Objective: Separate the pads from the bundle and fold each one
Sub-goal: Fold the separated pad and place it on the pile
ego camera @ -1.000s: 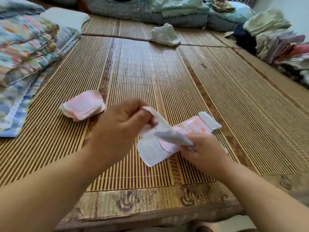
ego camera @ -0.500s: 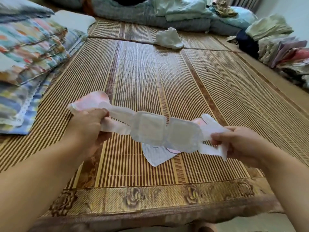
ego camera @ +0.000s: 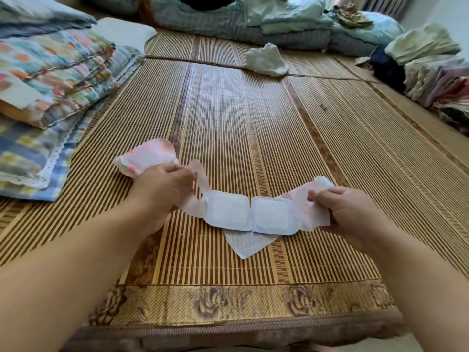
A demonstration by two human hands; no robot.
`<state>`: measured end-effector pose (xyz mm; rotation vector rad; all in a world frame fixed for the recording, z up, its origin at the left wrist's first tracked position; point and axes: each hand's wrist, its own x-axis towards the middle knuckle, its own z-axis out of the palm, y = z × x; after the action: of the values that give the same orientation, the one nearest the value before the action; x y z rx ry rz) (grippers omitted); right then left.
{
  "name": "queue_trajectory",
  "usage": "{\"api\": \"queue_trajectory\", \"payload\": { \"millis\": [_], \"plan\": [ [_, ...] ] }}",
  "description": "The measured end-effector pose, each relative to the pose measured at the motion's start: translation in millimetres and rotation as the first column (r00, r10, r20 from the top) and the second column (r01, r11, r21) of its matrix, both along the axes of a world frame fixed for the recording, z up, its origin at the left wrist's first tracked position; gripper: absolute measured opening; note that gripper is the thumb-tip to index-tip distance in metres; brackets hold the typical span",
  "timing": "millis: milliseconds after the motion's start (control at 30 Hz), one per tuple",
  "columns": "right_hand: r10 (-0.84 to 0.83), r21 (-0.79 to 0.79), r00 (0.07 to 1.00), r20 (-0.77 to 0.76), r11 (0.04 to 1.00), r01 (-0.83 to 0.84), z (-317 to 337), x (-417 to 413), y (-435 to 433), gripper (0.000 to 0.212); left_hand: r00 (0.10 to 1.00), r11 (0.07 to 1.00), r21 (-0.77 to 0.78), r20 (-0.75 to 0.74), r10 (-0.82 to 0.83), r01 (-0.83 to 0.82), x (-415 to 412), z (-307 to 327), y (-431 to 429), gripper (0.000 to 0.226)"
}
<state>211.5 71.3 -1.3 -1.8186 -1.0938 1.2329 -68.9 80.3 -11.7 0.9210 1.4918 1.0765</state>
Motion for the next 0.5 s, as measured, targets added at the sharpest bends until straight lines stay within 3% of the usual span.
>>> {"api": "queue_trajectory", "payload": {
  "millis": [100, 267, 367, 500],
  "plan": [
    [0.090, 0.009, 0.996, 0.020, 0.996, -0.090, -1, -25, 3, 0.021, 0.992, 0.994, -0.028, 0.072, -0.107, 0.110, 18, 3, 1, 0.017],
    [0.231, -0.020, 0.962, 0.144, 0.973, -0.230, -8, -49, 6, 0.023, 0.969, 0.968, -0.043, -0.015, -0.247, 0.246, 41, -3, -6, 0.020],
    [0.247, -0.073, 0.964, 0.102, 0.968, -0.241, -8, -52, 7, 0.024, 0.961, 0.957, -0.094, 0.017, -0.274, 0.275, 44, -4, -5, 0.023],
    [0.224, -0.070, 0.974, 0.033, 0.973, -0.222, -3, -51, 4, 0.025, 0.905, 0.917, -0.058, -0.147, -0.398, 0.394, 42, -1, -4, 0.034]
  ]
}}
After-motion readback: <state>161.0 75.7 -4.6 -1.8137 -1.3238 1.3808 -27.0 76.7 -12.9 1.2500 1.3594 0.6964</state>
